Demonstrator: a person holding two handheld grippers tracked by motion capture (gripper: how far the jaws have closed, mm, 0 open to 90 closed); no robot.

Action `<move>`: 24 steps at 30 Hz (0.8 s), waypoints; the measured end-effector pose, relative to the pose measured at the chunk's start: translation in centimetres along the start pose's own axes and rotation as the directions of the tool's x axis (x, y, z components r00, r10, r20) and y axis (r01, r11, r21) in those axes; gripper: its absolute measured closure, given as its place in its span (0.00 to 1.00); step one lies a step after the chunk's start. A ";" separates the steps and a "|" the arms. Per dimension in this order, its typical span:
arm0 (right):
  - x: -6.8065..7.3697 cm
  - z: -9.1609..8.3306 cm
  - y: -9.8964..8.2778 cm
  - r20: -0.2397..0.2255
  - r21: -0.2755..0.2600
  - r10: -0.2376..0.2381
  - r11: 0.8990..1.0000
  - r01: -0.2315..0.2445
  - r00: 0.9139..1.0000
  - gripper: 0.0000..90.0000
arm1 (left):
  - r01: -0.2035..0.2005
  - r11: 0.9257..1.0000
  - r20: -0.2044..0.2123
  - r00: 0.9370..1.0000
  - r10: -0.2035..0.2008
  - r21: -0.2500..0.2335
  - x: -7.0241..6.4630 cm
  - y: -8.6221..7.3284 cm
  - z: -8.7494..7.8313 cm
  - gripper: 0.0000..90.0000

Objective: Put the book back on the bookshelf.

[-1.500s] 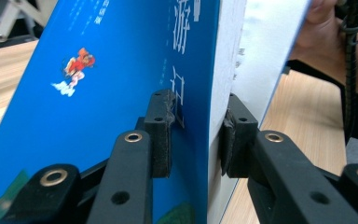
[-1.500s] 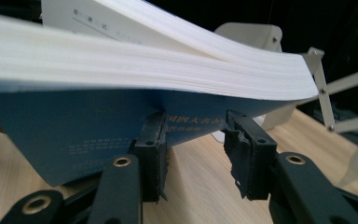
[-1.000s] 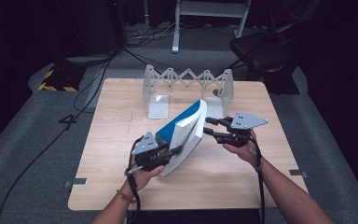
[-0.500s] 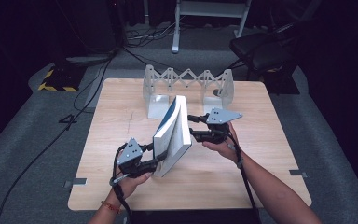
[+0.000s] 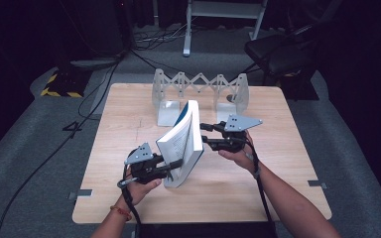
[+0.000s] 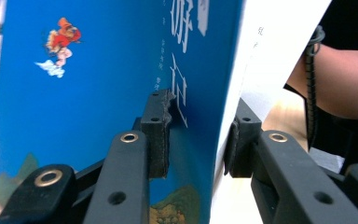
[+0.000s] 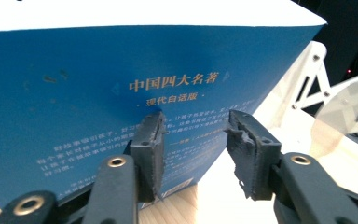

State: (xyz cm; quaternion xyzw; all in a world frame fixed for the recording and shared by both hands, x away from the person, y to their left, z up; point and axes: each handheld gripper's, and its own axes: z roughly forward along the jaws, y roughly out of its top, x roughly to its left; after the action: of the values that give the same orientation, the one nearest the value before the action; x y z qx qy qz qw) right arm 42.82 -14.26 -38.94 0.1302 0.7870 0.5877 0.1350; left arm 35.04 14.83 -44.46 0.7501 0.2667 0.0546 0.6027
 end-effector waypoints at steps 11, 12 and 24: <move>-1.7 -3.5 -1.1 0.126 -0.007 0.029 1.000 -0.028 0.992 0.72 | -0.001 1.000 0.056 0.998 0.001 0.000 0.2 1.5 5.1 0.73; -1.7 -3.9 -1.1 0.140 0.002 0.028 1.000 -0.029 0.990 0.72 | -0.011 1.000 0.063 0.998 0.010 0.006 0.1 1.7 5.5 0.73; -2.5 -8.3 -3.0 0.204 -0.017 0.069 0.998 -0.067 0.977 0.75 | -0.047 0.999 0.148 0.988 0.046 0.004 -0.6 2.9 9.3 0.72</move>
State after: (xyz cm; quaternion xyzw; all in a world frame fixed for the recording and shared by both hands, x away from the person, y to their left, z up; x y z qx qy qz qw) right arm 41.99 -23.44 -39.39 0.2159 0.7612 0.5793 0.1957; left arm 39.21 6.03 -44.13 0.7603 0.2041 0.0118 0.6166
